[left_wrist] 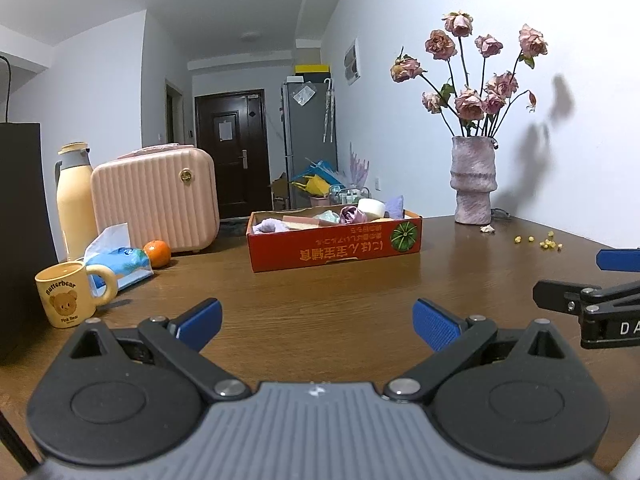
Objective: Organize soft objects
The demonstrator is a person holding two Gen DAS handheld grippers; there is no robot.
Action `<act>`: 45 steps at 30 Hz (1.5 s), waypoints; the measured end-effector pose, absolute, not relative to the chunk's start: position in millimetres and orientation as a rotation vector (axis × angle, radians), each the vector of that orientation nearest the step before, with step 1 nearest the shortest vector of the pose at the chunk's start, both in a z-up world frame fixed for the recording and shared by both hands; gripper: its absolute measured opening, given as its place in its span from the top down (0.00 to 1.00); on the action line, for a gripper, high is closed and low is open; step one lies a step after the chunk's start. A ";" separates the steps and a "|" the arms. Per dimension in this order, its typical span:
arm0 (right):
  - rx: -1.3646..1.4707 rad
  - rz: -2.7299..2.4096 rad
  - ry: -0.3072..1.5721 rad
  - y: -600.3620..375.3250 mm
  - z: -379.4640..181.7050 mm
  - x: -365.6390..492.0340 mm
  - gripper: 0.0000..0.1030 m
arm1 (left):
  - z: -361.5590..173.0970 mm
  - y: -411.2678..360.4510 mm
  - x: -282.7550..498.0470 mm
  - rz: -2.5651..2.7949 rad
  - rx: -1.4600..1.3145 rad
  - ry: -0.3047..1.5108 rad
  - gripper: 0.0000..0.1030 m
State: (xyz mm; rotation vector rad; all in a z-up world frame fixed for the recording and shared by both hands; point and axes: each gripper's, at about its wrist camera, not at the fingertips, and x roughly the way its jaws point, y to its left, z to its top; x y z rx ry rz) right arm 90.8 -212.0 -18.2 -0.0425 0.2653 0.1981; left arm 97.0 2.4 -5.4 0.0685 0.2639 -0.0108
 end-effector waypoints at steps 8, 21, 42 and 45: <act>-0.047 0.199 0.250 -211.3 -14.7 87.1 0.00 | -4.7 3.5 94.3 -0.013 0.065 0.256 0.00; -0.051 0.202 0.232 -210.0 -10.4 82.4 0.00 | -3.3 3.9 90.9 -0.020 0.059 0.248 0.00; -0.059 0.205 0.223 -207.2 -7.8 78.1 0.00 | -0.3 2.2 87.9 -0.020 0.057 0.244 0.00; -0.059 0.204 0.223 -207.3 -7.9 78.0 0.00 | -0.9 2.8 88.4 -0.020 0.057 0.243 0.00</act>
